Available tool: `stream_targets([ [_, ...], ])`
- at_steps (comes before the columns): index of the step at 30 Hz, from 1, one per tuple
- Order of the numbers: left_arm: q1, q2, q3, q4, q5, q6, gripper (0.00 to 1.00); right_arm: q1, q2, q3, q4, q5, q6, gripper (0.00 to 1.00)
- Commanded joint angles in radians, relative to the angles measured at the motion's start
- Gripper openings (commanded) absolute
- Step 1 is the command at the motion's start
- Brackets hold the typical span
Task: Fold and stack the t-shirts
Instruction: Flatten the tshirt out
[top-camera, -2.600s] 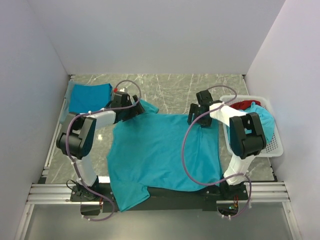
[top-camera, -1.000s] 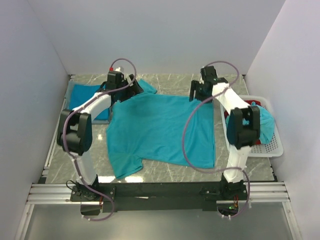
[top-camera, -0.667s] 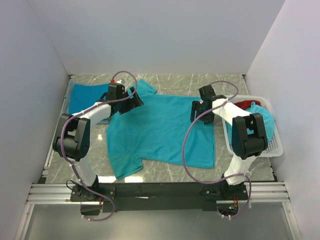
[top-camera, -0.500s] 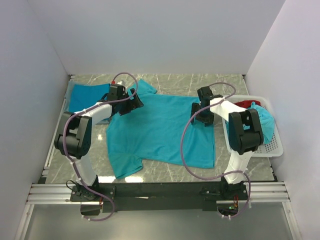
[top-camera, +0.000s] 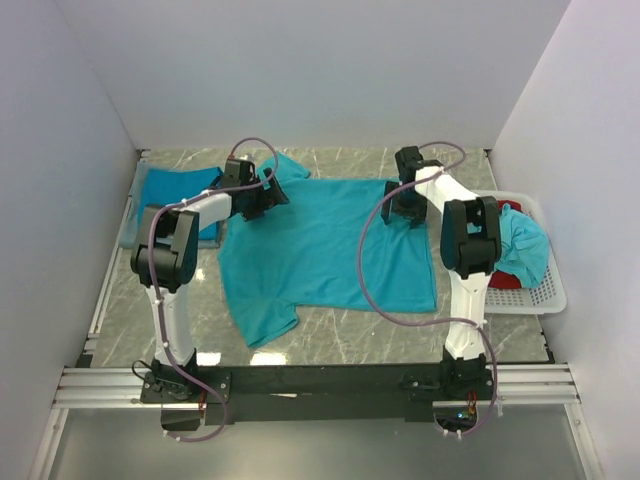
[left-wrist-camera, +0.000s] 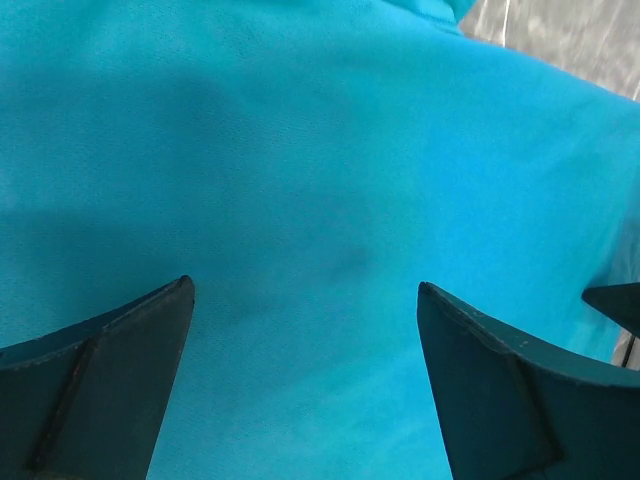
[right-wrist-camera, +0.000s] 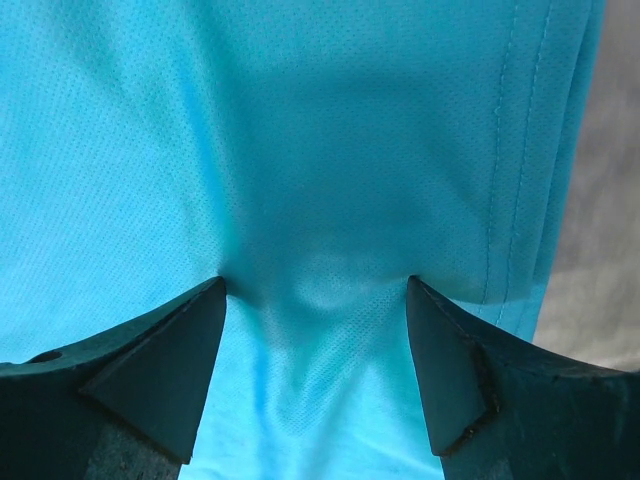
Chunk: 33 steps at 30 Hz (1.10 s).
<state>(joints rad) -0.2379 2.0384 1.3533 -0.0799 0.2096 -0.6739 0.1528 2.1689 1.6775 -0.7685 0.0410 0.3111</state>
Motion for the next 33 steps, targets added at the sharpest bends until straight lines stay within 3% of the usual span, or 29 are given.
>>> stream_targets([
  [1, 0.012, 0.055, 0.084, -0.029, 0.008, 0.002, 0.99, -0.010, 0.081, 0.128, -0.066, -0.003, -0.029, 0.79],
  [7, 0.023, 0.109, 0.206, -0.089, 0.002, 0.013, 0.99, -0.013, 0.143, 0.316, -0.120, 0.023, -0.050, 0.79],
  [13, 0.022, -0.036, 0.196, -0.084, -0.001, 0.022, 0.99, -0.007, -0.027, 0.298, -0.043, 0.026, -0.064, 0.81],
  [15, 0.017, -0.142, 0.146, -0.069, -0.004, 0.005, 0.99, 0.010, -0.162, 0.174, 0.010, 0.027, -0.055, 0.82],
  [19, -0.001, -0.349, -0.095, -0.060, -0.036, -0.062, 0.99, 0.037, -0.471, -0.115, 0.193, 0.004, -0.018, 0.82],
  [25, -0.090, -0.673, -0.455, -0.214, -0.076, -0.183, 0.99, 0.053, -0.811, -0.573, 0.398, -0.046, 0.098, 0.82],
  [29, -0.161, -0.916, -0.626, -0.391, -0.170, -0.318, 0.99, 0.053, -0.915, -0.746, 0.437, -0.064, 0.137, 0.82],
  [33, -0.189, -1.085, -0.769, -0.538, -0.194, -0.427, 1.00, 0.053, -0.972, -0.815, 0.462, -0.075, 0.148, 0.82],
])
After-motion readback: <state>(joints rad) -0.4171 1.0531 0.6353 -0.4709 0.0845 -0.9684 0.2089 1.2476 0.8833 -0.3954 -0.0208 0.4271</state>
